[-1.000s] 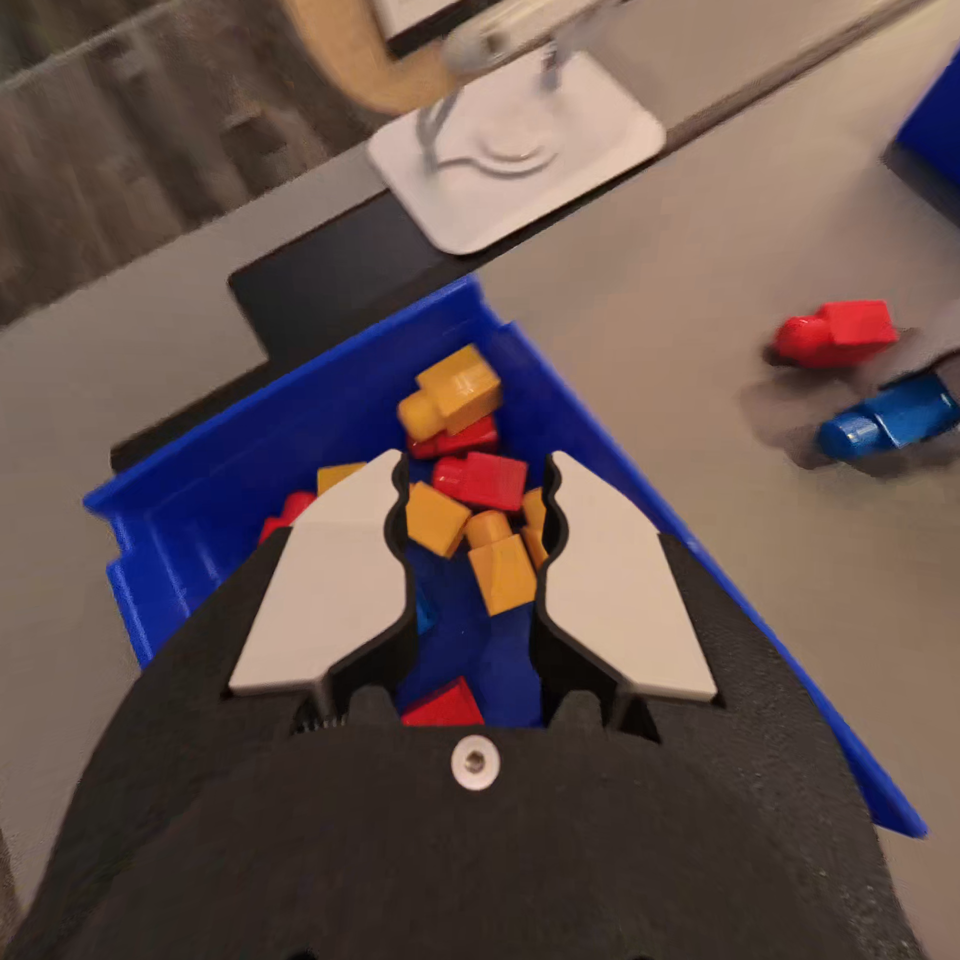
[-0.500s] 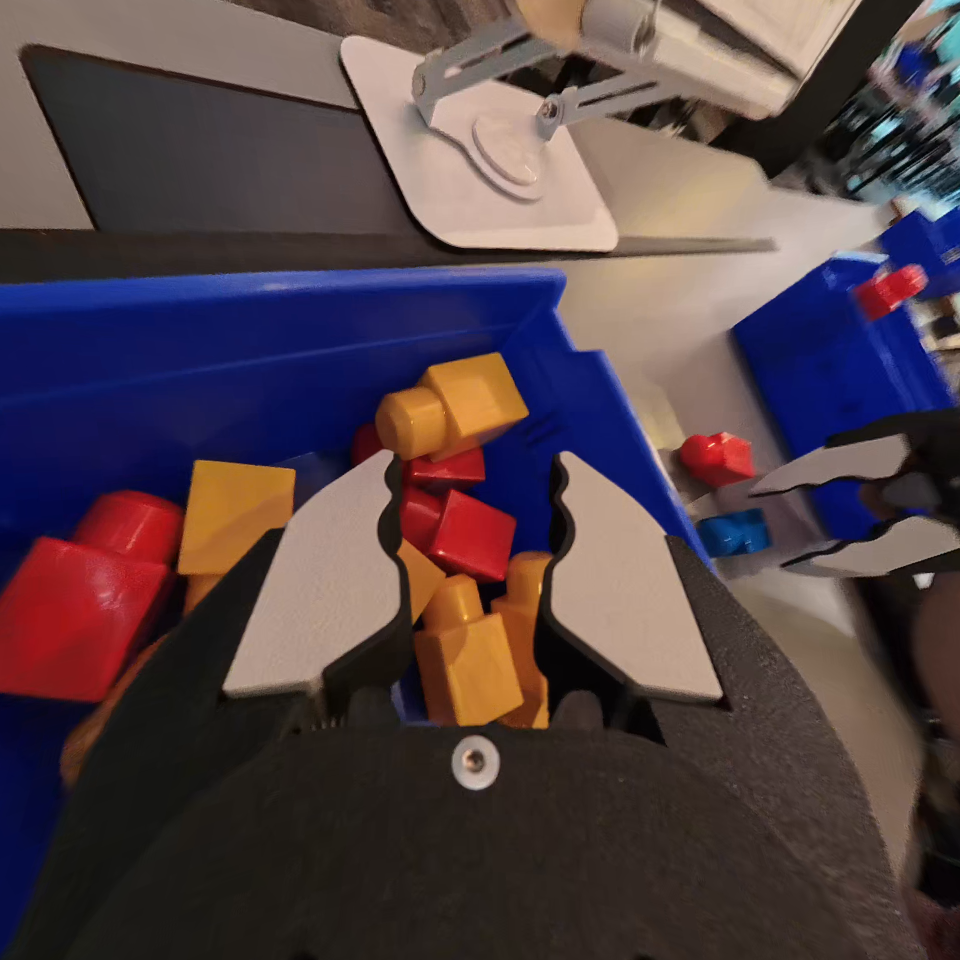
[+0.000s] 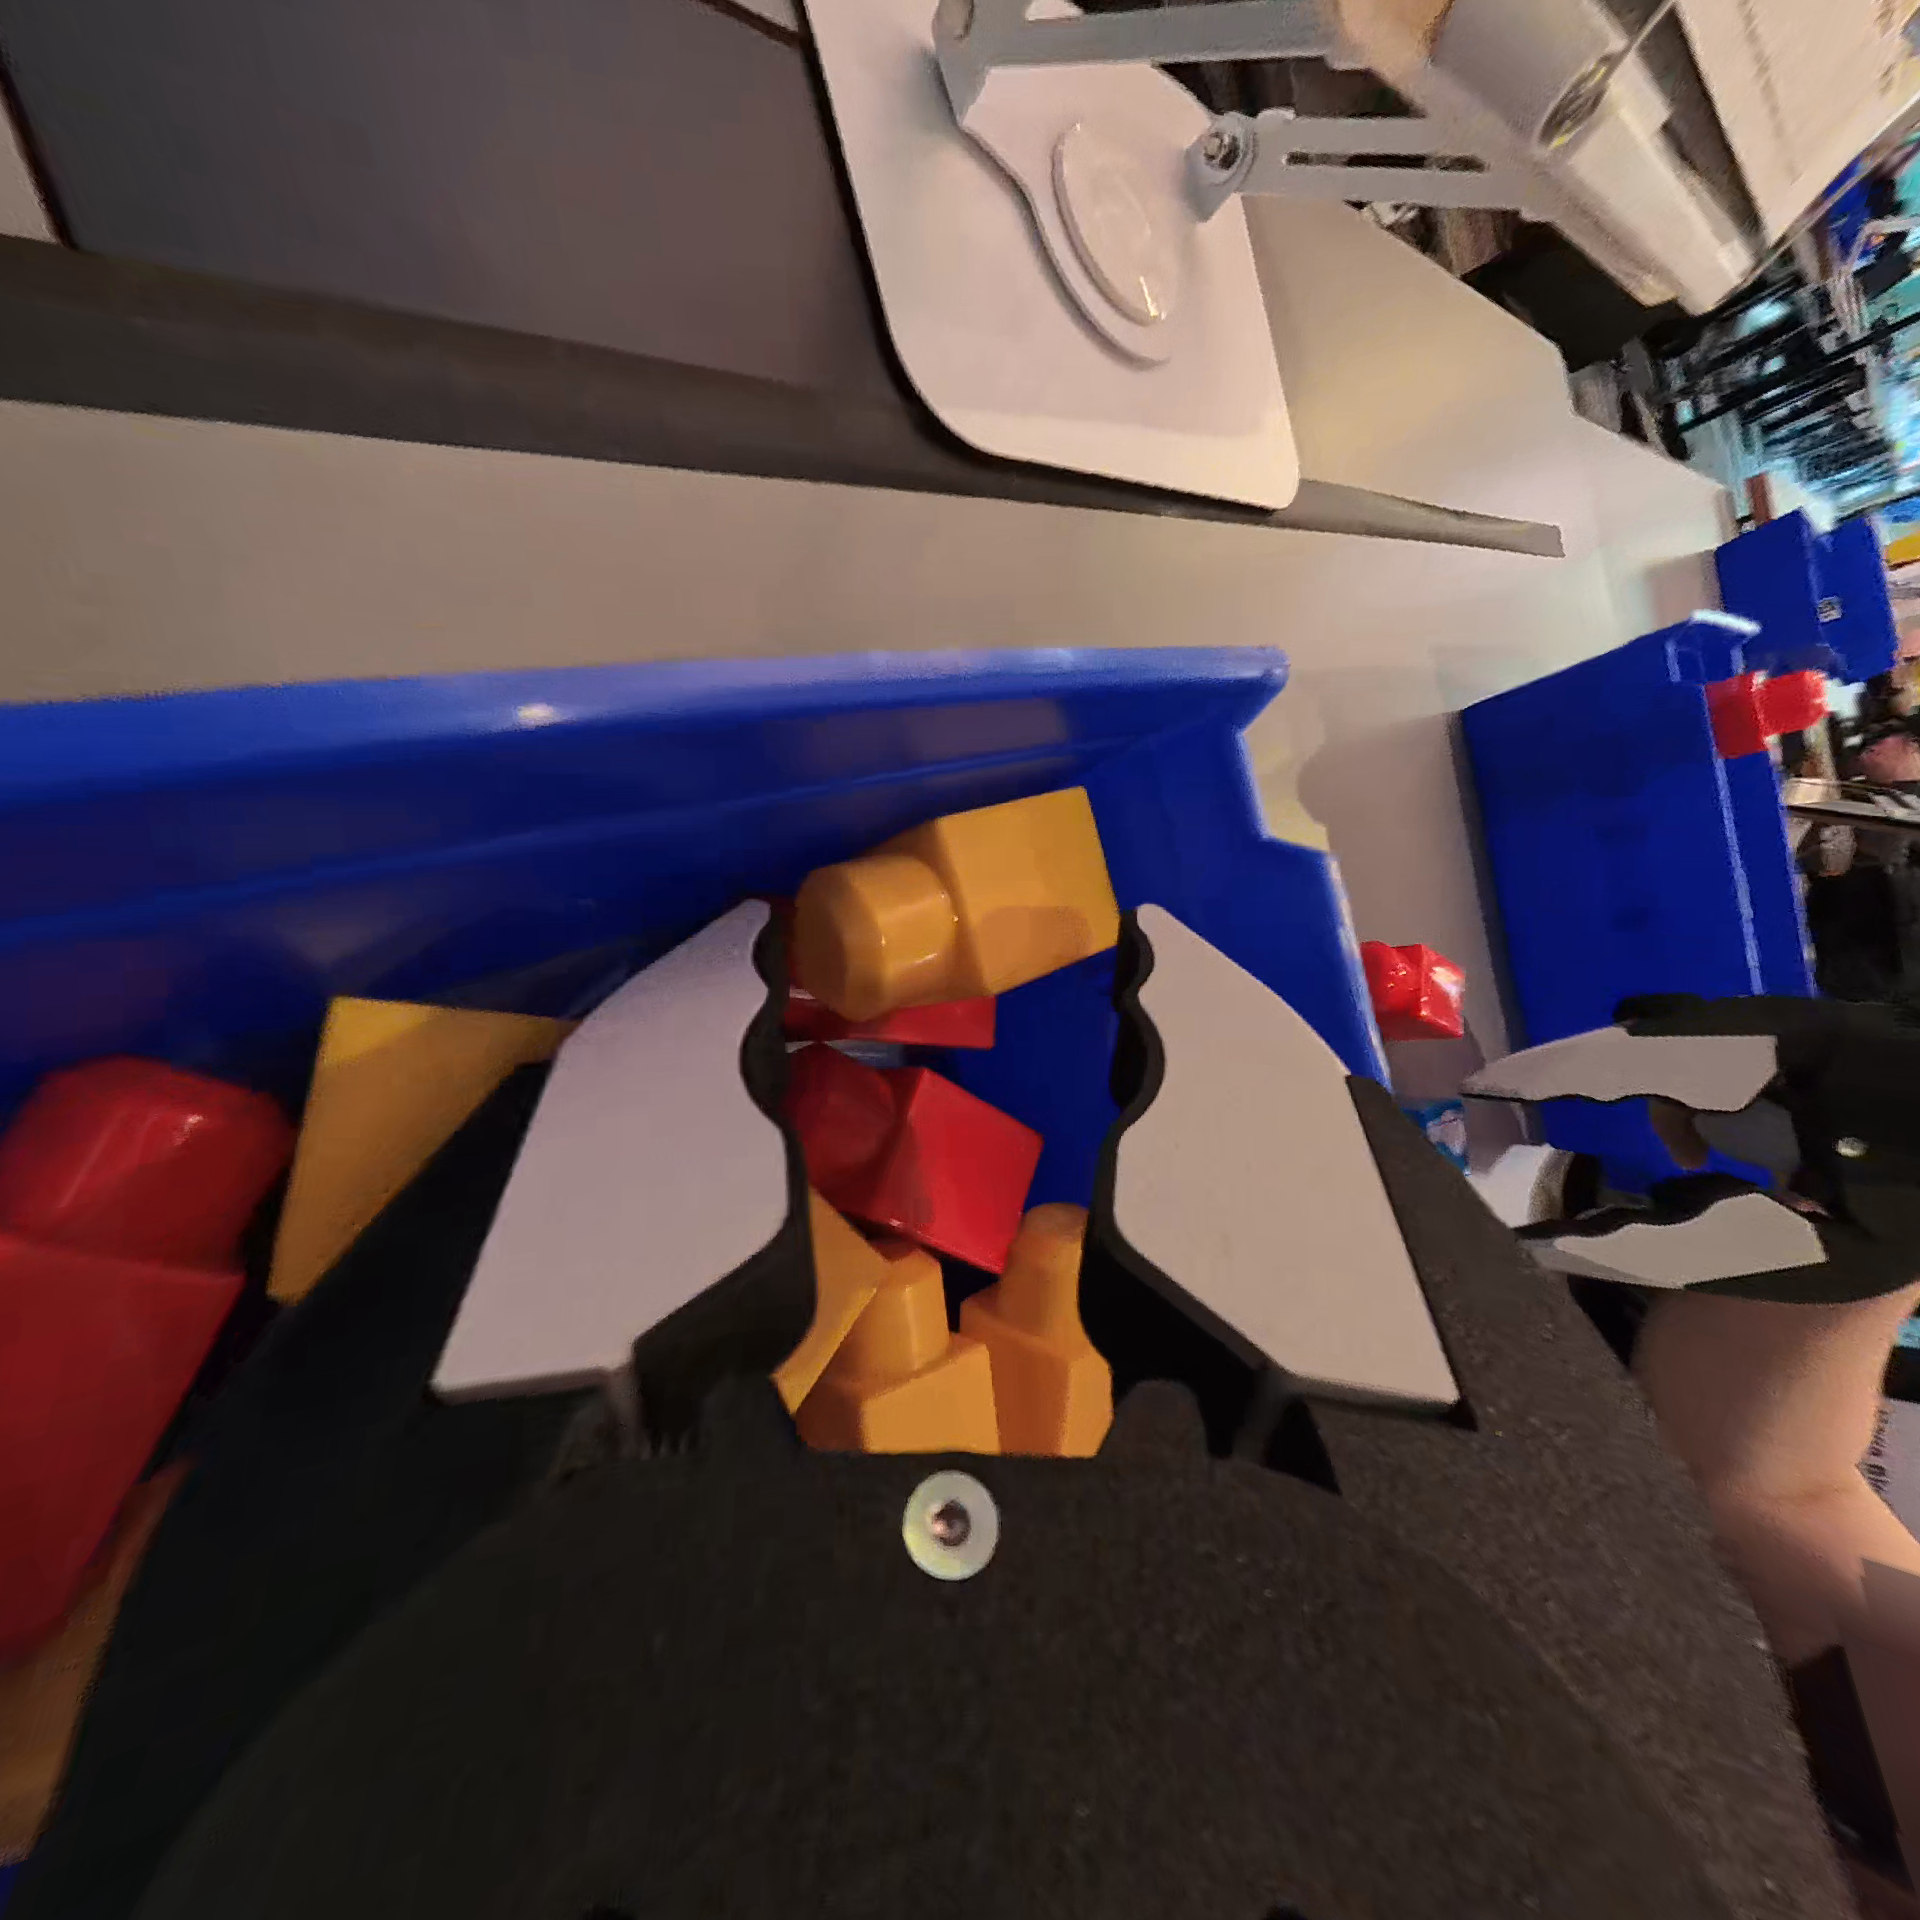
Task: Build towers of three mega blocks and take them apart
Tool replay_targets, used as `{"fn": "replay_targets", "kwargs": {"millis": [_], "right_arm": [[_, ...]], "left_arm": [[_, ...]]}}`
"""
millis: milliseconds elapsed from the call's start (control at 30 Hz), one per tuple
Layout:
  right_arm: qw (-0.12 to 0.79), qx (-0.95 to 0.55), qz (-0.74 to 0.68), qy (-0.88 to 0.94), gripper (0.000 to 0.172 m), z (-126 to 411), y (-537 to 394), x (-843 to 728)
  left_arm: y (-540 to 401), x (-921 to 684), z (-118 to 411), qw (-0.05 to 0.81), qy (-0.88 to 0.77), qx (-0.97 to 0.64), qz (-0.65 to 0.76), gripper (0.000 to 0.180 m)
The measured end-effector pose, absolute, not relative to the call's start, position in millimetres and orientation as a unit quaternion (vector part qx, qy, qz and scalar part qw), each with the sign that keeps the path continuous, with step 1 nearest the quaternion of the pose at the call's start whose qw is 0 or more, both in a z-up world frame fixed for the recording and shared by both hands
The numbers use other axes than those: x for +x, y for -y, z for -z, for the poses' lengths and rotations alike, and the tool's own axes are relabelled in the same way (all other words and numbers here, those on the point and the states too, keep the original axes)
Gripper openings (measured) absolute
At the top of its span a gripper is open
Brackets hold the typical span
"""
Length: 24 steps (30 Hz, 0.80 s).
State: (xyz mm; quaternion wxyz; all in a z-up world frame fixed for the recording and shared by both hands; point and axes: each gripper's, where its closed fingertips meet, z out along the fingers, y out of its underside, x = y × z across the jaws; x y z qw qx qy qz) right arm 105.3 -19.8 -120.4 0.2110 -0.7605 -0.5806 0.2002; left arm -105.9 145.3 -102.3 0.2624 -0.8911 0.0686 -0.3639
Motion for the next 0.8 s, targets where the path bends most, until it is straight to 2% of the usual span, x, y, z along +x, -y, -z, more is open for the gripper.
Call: {"fn": "replay_targets", "kwargs": {"millis": [200, 400, 800], "right_arm": [[0.214, -0.762, -0.198, 0.579, 0.054, 119.3, 16.8, 107.8], [0.218, -0.762, -0.193, 0.578, 0.054, 117.9, 13.9, 109.6], [0.211, -0.762, -0.176, 0.587, 0.053, 122.3, 15.9, 111.6]], "left_arm": [[-143.5, -104.1, 103.2, 0.272, -0.105, -0.902, 0.318, 0.059], [-145.1, -106.0, 97.3, 0.302, -0.116, -0.903, 0.282, 0.05], [-126.5, -116.6, 97.2, 0.292, -0.107, -0.899, 0.309, 0.037]]}}
